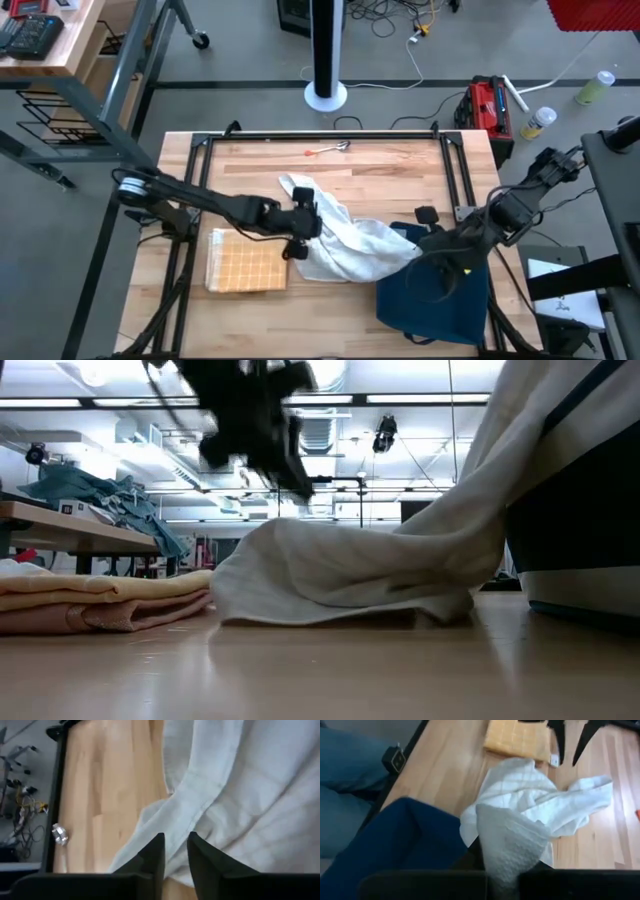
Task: Fold towel
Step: Fold the white towel
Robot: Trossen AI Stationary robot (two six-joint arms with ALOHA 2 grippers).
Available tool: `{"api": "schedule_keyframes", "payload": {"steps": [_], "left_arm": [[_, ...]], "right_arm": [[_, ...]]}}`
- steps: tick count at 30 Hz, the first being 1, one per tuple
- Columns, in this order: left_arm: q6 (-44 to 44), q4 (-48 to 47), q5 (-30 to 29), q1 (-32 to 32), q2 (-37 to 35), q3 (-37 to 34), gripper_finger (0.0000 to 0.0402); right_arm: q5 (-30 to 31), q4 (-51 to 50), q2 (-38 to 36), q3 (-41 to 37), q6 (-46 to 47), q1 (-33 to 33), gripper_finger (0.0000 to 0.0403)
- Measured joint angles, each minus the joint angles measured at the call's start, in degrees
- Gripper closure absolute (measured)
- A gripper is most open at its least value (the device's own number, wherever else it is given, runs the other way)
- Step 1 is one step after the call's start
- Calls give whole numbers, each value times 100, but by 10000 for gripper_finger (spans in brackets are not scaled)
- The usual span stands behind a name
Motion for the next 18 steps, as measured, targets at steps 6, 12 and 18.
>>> {"api": "schedule_keyframes", "payload": {"steps": [6, 12, 18], "left_arm": [[488, 1095, -266, 117, 671, -835, 280], [570, 1344, -301, 457, 1386, -751, 261], [754, 1508, -286, 671, 1705, -474, 273]], "right_arm": [[1, 53, 0, -271, 106, 8, 403], [-1, 229, 1, -327, 117, 8, 403], [-1, 296, 2, -372, 164, 8, 403]]}}
